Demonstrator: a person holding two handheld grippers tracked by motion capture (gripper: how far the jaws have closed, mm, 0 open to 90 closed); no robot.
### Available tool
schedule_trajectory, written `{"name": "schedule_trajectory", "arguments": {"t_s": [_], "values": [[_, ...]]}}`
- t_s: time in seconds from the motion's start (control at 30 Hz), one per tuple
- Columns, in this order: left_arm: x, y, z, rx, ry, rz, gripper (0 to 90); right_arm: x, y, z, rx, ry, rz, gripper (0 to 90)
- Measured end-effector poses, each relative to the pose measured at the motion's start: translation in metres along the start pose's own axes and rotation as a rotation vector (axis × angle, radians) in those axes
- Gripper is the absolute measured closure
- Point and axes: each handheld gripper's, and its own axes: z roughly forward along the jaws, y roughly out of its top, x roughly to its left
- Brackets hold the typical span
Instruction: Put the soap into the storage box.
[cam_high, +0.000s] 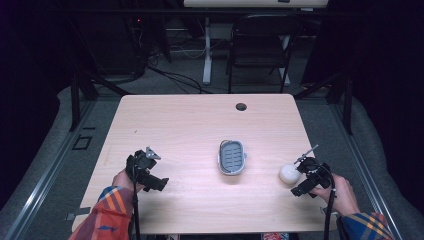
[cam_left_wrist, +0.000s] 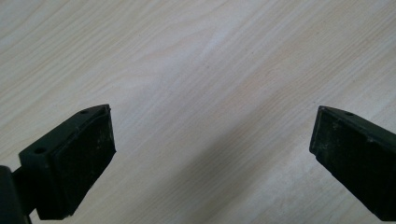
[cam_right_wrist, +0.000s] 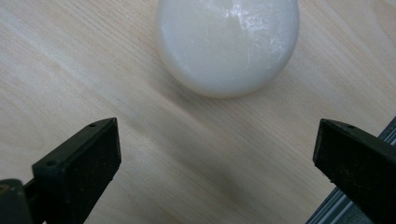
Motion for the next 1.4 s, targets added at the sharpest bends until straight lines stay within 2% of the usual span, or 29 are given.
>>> {"name": "schedule_trajectory", "arguments": {"t_s": [0.1, 0.2, 0.3, 0.43, 0.53, 0.57, 0.6, 0.7, 0.77, 0.83, 0.93, 1.13, 1.23, 1.27, 1.33, 1.4], "values": [[0.0, 0.0, 0.0, -0.002, 0.001, -0.003, 0.1, 0.003, 0.001, 0.001, -0.012, -0.004, -0.004, 0.6], [0.0, 0.0, 0.0, -0.004, -0.001, -0.003, 0.1, 0.004, 0.004, -0.001, 0.014, -0.031, -0.044, 0.5], [0.0, 0.0, 0.0, -0.001, 0.0, -0.002, 0.1, 0.005, 0.004, 0.0, 0.001, -0.026, -0.041, 0.5], [0.0, 0.0, 0.0, -0.001, 0.0, -0.001, 0.1, 0.006, 0.006, 0.0, 0.018, -0.019, -0.051, 0.3], [0.0, 0.0, 0.0, -0.001, -0.002, 0.0, 0.1, 0.007, 0.007, 0.002, -0.01, -0.02, -0.037, 0.3], [0.0, 0.0, 0.0, -0.001, -0.003, -0.001, 0.1, 0.007, 0.009, 0.001, 0.003, -0.014, -0.047, 0.2], [0.0, 0.0, 0.0, 0.001, -0.007, 0.0, 0.1, 0.006, 0.01, 0.0, 0.021, -0.028, -0.066, 0.2], [0.0, 0.0, 0.001, 0.002, -0.009, 0.0, 0.1, 0.007, 0.011, 0.002, 0.011, -0.022, -0.061, 0.0], [0.0, 0.0, 0.001, 0.002, -0.009, 0.0, 0.1, 0.006, 0.013, 0.0, 0.033, -0.03, -0.079, 0.0], [0.0, 0.0, 0.001, 0.003, -0.01, 0.001, 0.1, 0.006, 0.013, 0.001, 0.011, -0.031, -0.065, 0.0], [0.0, 0.0, 0.001, 0.003, -0.011, 0.001, 0.1, 0.005, 0.015, -0.001, 0.025, -0.031, -0.076, 0.0], [0.0, 0.0, 0.001, 0.004, -0.012, 0.003, 0.1, 0.004, 0.018, 0.001, 0.011, -0.036, -0.072, 0.0], [0.0, 0.001, 0.002, 0.004, -0.014, 0.003, 0.1, 0.003, 0.019, 0.0, 0.019, -0.056, -0.071, 0.0], [0.0, 0.001, 0.002, 0.005, -0.015, 0.003, 0.1, 0.003, 0.019, 0.001, 0.003, -0.048, -0.063, 0.0], [0.0, 0.001, 0.002, 0.006, -0.016, 0.005, 0.1, 0.002, 0.022, -0.001, 0.021, -0.048, -0.075, 0.0], [-0.001, 0.001, 0.002, 0.008, -0.017, 0.007, 0.1, 0.002, 0.022, -0.001, 0.004, -0.037, -0.066, 0.0]]}}
